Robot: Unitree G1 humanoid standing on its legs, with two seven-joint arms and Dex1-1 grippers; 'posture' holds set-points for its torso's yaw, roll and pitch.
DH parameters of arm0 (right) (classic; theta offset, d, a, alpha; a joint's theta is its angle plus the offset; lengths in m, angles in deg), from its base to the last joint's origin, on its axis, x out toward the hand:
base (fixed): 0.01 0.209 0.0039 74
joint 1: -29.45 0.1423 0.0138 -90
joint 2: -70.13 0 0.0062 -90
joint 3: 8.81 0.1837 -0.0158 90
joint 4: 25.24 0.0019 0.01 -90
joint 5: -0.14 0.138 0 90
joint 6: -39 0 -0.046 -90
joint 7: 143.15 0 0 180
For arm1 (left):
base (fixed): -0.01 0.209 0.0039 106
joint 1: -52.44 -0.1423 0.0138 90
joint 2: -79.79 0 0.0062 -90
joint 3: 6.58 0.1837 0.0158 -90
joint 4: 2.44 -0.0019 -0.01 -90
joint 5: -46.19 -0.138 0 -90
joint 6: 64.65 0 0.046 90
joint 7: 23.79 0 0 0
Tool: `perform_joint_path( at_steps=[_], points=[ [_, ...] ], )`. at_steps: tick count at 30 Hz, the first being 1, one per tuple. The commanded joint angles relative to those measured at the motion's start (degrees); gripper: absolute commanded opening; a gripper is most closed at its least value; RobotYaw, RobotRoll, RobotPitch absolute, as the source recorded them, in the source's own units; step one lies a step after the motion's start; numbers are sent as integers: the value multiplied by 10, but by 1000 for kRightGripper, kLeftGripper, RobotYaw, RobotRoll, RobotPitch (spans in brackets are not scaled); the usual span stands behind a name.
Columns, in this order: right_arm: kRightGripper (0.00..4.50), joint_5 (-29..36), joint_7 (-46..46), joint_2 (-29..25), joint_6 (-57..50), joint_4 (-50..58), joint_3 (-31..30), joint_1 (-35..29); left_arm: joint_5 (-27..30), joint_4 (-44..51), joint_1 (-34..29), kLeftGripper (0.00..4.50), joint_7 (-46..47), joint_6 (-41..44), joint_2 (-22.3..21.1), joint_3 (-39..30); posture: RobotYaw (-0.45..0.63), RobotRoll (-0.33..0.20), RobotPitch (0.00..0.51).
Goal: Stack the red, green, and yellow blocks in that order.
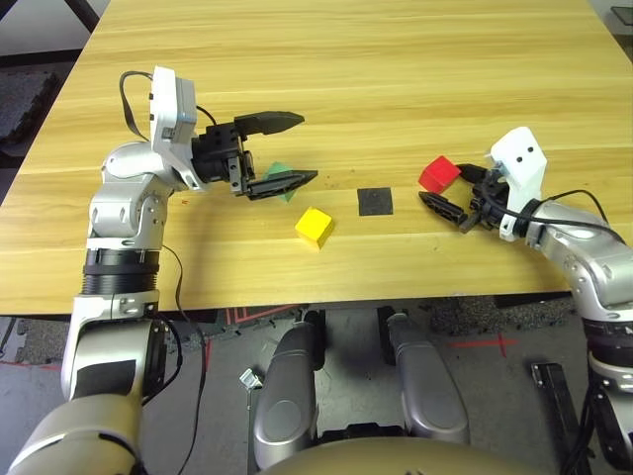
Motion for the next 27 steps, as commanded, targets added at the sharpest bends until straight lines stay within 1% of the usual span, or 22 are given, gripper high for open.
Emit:
perform_joint_path(
  at_steps=[1, 3, 4, 7, 8, 11, 14, 17, 23, 27],
  points=[
    [4114, -6, -6, 3, 6, -5, -11, 1, -8, -1, -2, 4500, -5, -8, -7, 7, 292, 28, 283],
    [3609, -9, -7, 2, 9, -7, -12, 2, -7, 4, -5, 4500, -3, -6, -7, 6, 295, 29, 283],
    [3202, -14, -9, -2, 15, -8, -15, 1, -7, 5, -7, 4500, -2, -6, -8, 6, 296, 30, 285],
    [2184, -23, -18, -9, 25, -12, -17, -1, -5, 8, -11, 4500, -1, -5, -10, 3, 301, 29, 286],
    [2043, -23, -21, -10, 27, -14, -17, 0, -5, 10, -13, 4500, -1, -3, -11, 2, 305, 30, 286],
    [2049, -22, -44, -19, 39, -28, -16, 18, -2, 12, -15, 4500, -1, -1, -15, 1, 308, 30, 287],
    [2049, 3, -105, -31, 50, -43, -15, 59, -2, 9, -16, 4500, -2, -1, -18, 0, 310, 30, 286],
    [2049, 15, -169, -47, 57, -67, -23, 104, -3, 5, -16, 4500, -1, -3, -18, 1, 312, 28, 285],
    [2049, 11, -307, -83, 94, -125, -65, 162, -4, 11, -21, 4500, 6, -4, -14, 3, 322, 24, 285],
    [2049, 5, -394, -93, 131, -167, -93, 191, -1, 19, -28, 4500, 10, -2, -15, 1, 331, 23, 286]
  ],
)
